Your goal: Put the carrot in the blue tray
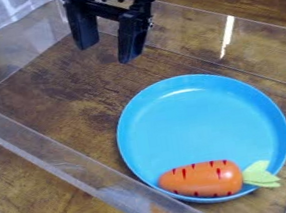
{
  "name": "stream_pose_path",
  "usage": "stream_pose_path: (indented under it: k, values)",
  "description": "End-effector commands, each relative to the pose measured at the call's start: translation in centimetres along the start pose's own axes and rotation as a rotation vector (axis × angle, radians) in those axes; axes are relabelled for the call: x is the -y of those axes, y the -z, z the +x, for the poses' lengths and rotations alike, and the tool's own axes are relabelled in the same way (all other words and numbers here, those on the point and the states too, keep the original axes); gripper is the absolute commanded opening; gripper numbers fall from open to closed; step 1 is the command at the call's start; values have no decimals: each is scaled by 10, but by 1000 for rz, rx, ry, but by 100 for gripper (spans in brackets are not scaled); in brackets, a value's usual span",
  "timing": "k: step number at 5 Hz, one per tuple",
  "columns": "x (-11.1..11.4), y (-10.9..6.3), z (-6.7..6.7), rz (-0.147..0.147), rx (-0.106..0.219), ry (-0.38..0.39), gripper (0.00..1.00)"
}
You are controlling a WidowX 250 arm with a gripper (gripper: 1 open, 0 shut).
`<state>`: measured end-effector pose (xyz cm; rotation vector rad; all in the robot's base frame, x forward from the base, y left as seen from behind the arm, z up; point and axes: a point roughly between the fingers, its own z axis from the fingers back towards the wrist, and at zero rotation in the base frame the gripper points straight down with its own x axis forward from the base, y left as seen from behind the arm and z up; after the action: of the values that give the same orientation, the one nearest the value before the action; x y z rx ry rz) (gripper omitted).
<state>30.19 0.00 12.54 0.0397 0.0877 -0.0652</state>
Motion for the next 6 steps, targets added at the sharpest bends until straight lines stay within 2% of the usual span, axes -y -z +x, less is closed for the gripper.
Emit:
stream_pose_path:
  k: [1,5,6]
  values:
    - [-4,-12,0,5,36,-10,100]
    - [-15,-15,-1,4,40,-52,100]
    - [-12,-14,-1,7,39,-42,100]
